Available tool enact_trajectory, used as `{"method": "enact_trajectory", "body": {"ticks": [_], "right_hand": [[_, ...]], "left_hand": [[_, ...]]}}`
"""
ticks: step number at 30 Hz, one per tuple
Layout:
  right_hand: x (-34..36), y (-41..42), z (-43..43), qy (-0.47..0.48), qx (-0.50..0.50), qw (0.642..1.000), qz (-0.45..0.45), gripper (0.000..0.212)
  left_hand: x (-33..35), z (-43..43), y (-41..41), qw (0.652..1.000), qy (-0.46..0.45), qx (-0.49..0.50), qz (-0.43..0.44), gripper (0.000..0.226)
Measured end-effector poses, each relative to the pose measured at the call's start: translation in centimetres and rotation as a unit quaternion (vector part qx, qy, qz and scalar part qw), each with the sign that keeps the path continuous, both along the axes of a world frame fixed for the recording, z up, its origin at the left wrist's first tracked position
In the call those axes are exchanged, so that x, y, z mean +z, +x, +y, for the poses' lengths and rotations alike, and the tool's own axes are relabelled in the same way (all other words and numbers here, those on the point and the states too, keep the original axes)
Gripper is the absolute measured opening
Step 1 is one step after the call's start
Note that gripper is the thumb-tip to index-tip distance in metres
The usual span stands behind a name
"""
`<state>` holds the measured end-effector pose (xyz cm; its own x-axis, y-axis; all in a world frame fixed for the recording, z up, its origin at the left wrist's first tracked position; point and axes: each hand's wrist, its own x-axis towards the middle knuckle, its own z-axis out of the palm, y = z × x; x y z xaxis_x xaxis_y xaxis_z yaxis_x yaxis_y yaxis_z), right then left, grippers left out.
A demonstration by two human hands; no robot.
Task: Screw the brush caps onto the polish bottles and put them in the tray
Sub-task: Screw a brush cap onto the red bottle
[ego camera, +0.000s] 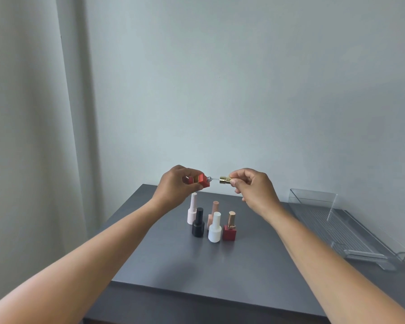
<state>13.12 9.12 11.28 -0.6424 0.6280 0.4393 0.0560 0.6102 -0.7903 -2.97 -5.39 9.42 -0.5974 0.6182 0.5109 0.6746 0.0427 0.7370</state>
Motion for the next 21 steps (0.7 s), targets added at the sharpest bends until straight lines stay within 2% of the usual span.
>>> {"method": "enact_trajectory", "body": {"ticks": [5,11,15,21], "right_hand": [[0.1,0.0,0.1,0.019,0.008,1.000,0.008,0.015],[-0.2,0.0,0.0,0.037,0.007,0.999,0.013,0.017],[-0.2,0.1,0.1,0.035,-0.013,0.999,0.017,0.004],[0.3,0.5,0.4,0.026,0.001,1.000,-0.004,0.020]], "left_hand": [[0.1,0.3,0.4,0.999,-0.013,-0.016,0.025,0.041],[0.2,0.7,1.4,0.999,-0.024,-0.022,0.026,0.023],[0.1,0.8,1.7,1.000,-0.021,-0.015,0.018,0.022],[0.3,0.6,1.9,0.998,-0.040,-0.045,-0.029,0.020]]}}
